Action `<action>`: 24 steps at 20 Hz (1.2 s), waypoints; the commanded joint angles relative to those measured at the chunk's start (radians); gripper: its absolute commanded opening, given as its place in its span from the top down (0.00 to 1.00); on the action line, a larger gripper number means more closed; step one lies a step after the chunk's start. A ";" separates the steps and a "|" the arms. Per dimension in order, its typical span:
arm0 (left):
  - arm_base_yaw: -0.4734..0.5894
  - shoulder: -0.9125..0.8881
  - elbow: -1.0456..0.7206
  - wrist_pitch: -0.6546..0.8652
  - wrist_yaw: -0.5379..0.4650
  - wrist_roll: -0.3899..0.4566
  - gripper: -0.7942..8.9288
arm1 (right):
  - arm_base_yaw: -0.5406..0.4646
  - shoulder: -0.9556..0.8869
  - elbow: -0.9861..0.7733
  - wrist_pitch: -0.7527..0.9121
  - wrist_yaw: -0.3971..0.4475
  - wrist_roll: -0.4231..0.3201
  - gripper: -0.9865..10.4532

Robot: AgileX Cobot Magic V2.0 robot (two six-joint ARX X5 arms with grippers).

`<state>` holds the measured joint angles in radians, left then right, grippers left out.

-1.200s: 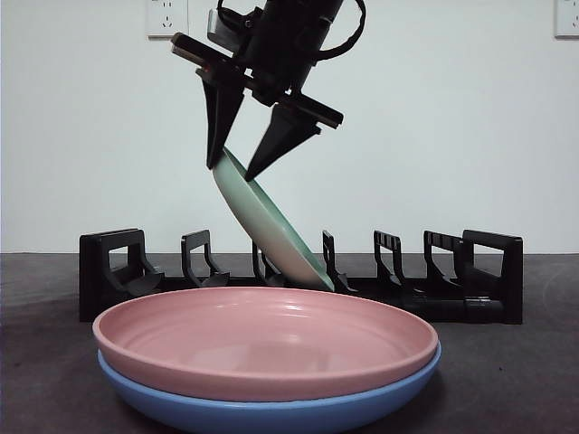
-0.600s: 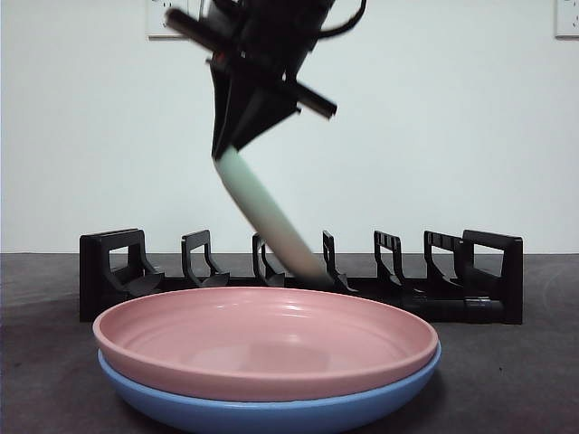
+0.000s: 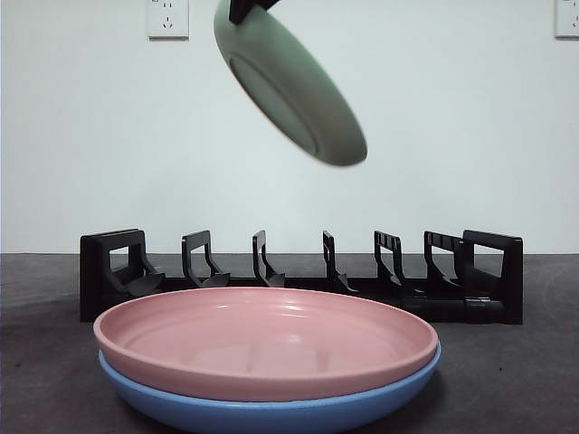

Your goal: Place the plate

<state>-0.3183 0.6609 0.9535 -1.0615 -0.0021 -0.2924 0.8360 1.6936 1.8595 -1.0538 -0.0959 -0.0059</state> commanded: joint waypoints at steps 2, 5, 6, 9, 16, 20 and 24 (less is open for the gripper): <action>-0.002 0.006 0.023 0.012 -0.007 -0.015 0.60 | 0.076 -0.081 -0.111 0.098 0.109 -0.055 0.90; -0.002 0.006 0.023 0.015 -0.009 -0.015 0.60 | 0.155 -0.195 -0.326 0.237 0.180 -0.061 0.90; -0.002 0.006 0.023 0.016 -0.012 -0.015 0.60 | 0.185 -0.232 -0.393 0.275 0.208 -0.066 0.90; -0.002 0.006 0.023 0.015 -0.033 -0.015 0.60 | 0.300 -0.313 -0.543 0.343 0.330 -0.097 0.90; -0.002 0.006 0.023 0.014 -0.033 -0.015 0.60 | 0.542 -0.328 -0.650 0.250 0.380 -0.067 0.90; -0.002 0.006 0.023 0.013 -0.033 -0.015 0.60 | 0.557 -0.309 -0.653 0.188 0.320 -0.010 0.90; -0.002 0.006 0.023 0.013 -0.033 -0.014 0.60 | 0.542 -0.238 -0.661 0.193 0.267 -0.002 0.90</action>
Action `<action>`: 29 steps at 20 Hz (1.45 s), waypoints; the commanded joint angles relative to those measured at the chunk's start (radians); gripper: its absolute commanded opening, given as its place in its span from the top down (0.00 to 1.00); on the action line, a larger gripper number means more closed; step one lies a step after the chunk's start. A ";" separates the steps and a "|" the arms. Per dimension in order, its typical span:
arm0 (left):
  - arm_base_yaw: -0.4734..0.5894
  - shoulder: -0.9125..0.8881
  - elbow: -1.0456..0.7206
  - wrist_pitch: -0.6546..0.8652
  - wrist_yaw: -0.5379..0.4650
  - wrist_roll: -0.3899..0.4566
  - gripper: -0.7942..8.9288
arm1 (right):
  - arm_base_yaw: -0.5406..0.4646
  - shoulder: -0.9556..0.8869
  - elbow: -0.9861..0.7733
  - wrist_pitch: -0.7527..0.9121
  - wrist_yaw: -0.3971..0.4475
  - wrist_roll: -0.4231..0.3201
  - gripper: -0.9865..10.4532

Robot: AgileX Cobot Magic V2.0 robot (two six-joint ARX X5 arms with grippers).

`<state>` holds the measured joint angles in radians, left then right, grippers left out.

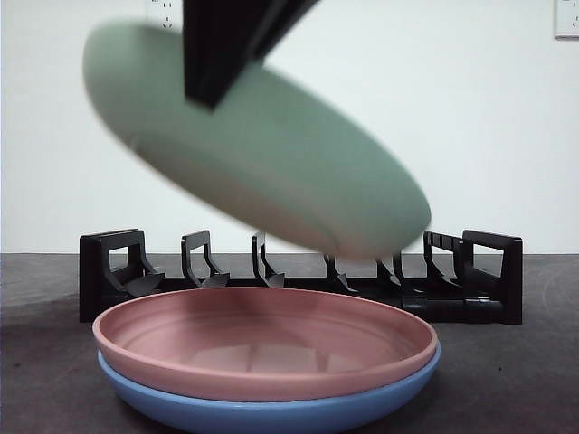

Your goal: Place the plate

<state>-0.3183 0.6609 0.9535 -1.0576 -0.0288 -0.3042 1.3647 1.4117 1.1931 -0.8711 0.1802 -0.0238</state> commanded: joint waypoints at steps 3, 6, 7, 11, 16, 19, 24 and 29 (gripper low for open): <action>-0.002 0.006 0.023 0.009 -0.006 -0.002 0.60 | 0.011 0.114 0.005 0.012 -0.024 0.015 0.90; -0.002 0.006 0.023 0.008 -0.006 -0.002 0.60 | 0.003 0.178 0.005 0.013 -0.024 0.012 0.90; -0.002 0.006 0.023 0.008 -0.006 -0.002 0.60 | -0.001 0.196 0.005 0.014 -0.026 0.012 0.90; -0.002 0.006 0.023 0.008 -0.006 -0.002 0.60 | -0.024 0.245 0.005 0.016 -0.035 0.012 0.90; -0.002 0.006 0.023 0.008 -0.006 0.000 0.60 | -0.040 0.248 0.007 0.044 -0.105 0.020 0.74; -0.002 0.006 0.023 0.010 -0.006 0.000 0.60 | -0.040 0.218 0.029 0.042 -0.101 0.051 0.73; -0.002 0.006 0.023 0.011 -0.006 0.001 0.60 | -0.135 0.037 0.031 0.071 0.040 0.055 0.73; -0.002 0.006 0.023 0.048 -0.006 0.001 0.60 | -0.458 -0.087 0.023 0.098 0.013 0.052 0.73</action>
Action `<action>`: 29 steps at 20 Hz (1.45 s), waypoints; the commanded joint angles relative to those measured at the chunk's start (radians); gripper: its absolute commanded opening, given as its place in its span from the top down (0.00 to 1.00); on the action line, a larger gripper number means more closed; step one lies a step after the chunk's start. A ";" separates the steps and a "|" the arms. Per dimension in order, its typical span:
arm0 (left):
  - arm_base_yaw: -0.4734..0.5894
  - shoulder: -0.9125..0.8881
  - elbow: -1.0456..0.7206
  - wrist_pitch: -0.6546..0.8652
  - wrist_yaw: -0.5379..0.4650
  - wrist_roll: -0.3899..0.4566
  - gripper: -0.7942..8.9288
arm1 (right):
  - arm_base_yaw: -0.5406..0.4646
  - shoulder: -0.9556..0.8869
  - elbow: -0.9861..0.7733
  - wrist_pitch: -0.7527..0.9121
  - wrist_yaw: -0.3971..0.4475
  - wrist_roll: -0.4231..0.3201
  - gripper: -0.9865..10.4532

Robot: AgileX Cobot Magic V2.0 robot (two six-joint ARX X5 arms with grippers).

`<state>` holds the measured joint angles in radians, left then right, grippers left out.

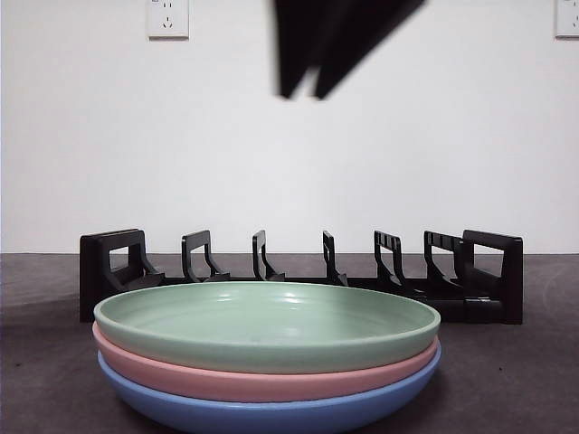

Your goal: Place the plate

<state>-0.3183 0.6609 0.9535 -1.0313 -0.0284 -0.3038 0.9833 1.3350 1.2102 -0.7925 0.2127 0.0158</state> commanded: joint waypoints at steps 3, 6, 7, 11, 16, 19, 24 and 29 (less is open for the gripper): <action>-0.002 0.006 0.023 0.037 -0.006 0.000 0.60 | -0.308 -0.036 0.005 0.084 -0.121 -0.029 0.73; -0.002 0.006 0.023 0.037 -0.006 0.000 0.60 | -0.514 -0.035 0.005 0.182 -0.226 -0.053 0.73; -0.002 0.006 0.023 0.035 -0.006 0.000 0.60 | -0.566 -0.035 0.005 0.220 -0.256 -0.053 0.73; -0.002 0.004 0.023 0.025 -0.005 0.000 0.63 | -0.680 -0.035 0.005 0.240 -0.363 -0.011 0.83; -0.003 0.004 0.023 0.026 0.002 0.000 0.91 | -0.684 -0.040 0.006 0.235 -0.381 0.002 0.89; -0.003 0.003 0.023 0.027 0.002 0.000 0.91 | -0.685 -0.040 0.006 0.242 -0.375 0.002 0.89; -0.002 0.000 0.019 0.031 -0.002 0.035 0.91 | -0.685 -0.040 0.006 0.247 -0.370 0.002 0.89; 0.054 -0.225 -0.396 0.616 -0.019 0.190 0.91 | -0.685 -0.040 0.006 0.247 -0.370 0.002 0.89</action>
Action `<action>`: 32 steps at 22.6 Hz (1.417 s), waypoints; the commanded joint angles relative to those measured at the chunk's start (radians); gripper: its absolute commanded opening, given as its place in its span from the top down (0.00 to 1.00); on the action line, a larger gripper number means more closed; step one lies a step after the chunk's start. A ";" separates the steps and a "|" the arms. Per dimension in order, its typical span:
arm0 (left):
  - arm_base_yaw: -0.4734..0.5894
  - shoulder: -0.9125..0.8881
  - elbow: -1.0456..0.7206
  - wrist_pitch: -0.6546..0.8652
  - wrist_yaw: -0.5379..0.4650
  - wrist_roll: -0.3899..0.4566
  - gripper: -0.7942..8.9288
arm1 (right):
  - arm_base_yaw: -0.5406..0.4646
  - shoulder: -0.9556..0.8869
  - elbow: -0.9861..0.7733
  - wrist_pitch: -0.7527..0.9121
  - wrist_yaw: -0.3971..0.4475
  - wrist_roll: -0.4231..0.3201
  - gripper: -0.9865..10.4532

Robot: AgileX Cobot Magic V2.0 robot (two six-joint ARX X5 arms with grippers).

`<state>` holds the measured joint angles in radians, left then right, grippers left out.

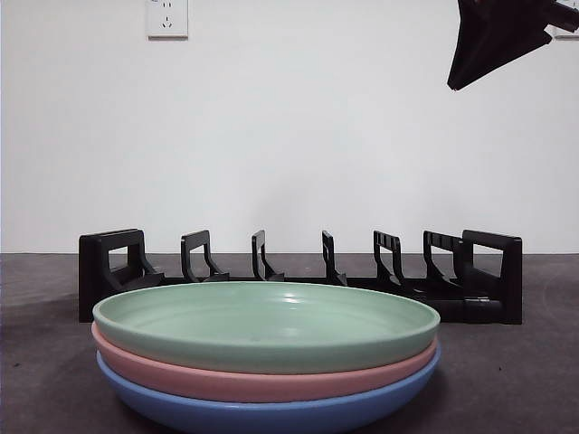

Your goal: Place the plate

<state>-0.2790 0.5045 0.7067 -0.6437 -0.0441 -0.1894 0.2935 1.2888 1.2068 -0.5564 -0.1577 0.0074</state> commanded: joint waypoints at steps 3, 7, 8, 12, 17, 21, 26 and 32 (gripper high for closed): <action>0.093 -0.254 -0.422 0.454 -0.003 0.075 0.91 | 0.005 0.006 0.009 0.011 0.000 0.010 0.89; 0.175 -0.463 -0.628 0.488 -0.003 0.073 0.91 | 0.005 0.006 0.009 0.011 0.001 0.010 0.89; 0.194 -0.507 -0.656 0.487 -0.003 0.073 0.91 | 0.005 0.006 0.009 0.011 0.001 0.010 0.89; 0.232 -0.502 -0.694 0.507 -0.001 0.063 0.91 | 0.005 0.006 0.009 0.018 0.000 0.010 0.89; 0.241 -0.500 -0.694 0.494 -0.001 0.059 0.91 | 0.005 0.006 0.009 0.053 0.001 0.010 0.89; 0.241 -0.500 -0.694 0.504 -0.001 0.058 0.91 | 0.005 0.006 0.009 0.070 0.001 0.010 0.89; 0.241 -0.500 -0.694 0.504 -0.001 0.058 0.91 | 0.005 0.006 0.009 0.093 0.001 0.010 0.89; 0.241 -0.500 -0.694 0.504 -0.001 0.058 0.91 | 0.001 -0.006 0.009 0.124 0.018 -0.045 0.89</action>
<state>-0.0387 0.0051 0.0326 -0.1524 -0.0467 -0.1303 0.2928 1.2850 1.2068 -0.4400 -0.1471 -0.0055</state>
